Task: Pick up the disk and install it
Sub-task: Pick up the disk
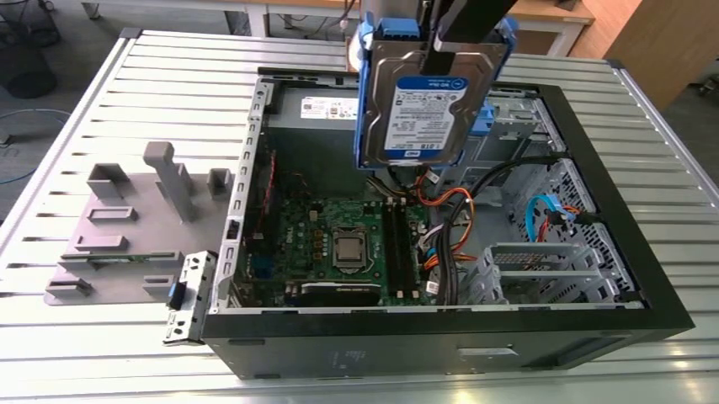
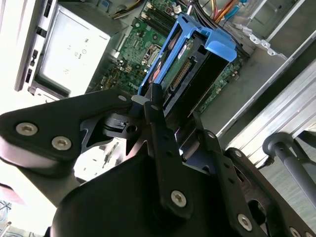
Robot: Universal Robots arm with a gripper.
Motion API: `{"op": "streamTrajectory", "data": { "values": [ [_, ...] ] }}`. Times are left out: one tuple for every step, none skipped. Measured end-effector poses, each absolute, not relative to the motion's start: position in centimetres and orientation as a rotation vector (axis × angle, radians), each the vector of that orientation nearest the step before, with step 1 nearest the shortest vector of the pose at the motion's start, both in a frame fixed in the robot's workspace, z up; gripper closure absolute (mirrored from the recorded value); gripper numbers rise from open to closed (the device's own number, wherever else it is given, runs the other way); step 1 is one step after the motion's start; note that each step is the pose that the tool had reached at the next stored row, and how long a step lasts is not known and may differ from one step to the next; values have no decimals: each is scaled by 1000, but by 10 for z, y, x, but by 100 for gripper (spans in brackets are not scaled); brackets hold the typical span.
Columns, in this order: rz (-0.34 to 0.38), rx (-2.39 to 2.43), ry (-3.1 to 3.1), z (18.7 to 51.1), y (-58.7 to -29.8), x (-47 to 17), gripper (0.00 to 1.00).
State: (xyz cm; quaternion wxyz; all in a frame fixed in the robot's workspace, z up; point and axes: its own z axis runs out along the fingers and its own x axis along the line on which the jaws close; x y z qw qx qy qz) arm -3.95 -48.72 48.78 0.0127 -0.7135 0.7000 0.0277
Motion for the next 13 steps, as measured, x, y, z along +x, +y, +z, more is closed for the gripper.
{"op": "streamTrajectory", "data": {
  "values": [
    [86, -2224, 2182, 488, -489, -40, 65],
    [86, -2224, 2182, 488, -491, -40, 65],
    [86, -2224, 2182, 488, -493, -40, 65],
    [86, -2224, 2182, 488, -495, -40, 65],
    [86, -2224, 2182, 488, -497, -40, 65],
    [86, -2224, 2182, 488, -498, -40, 65],
    [86, -2224, 2182, 488, -500, -40, 65],
    [86, -2224, 2182, 488, -502, -40, 65],
    [86, -2224, 2182, 488, -504, -40, 65],
    [86, -2224, 2182, 487, -506, -40, 65],
    [86, -2224, 2182, 487, -508, -40, 65],
    [86, -2224, 2182, 487, -510, -40, 65],
    [86, -2224, 2181, 487, -511, -39, 65]
  ]
}}
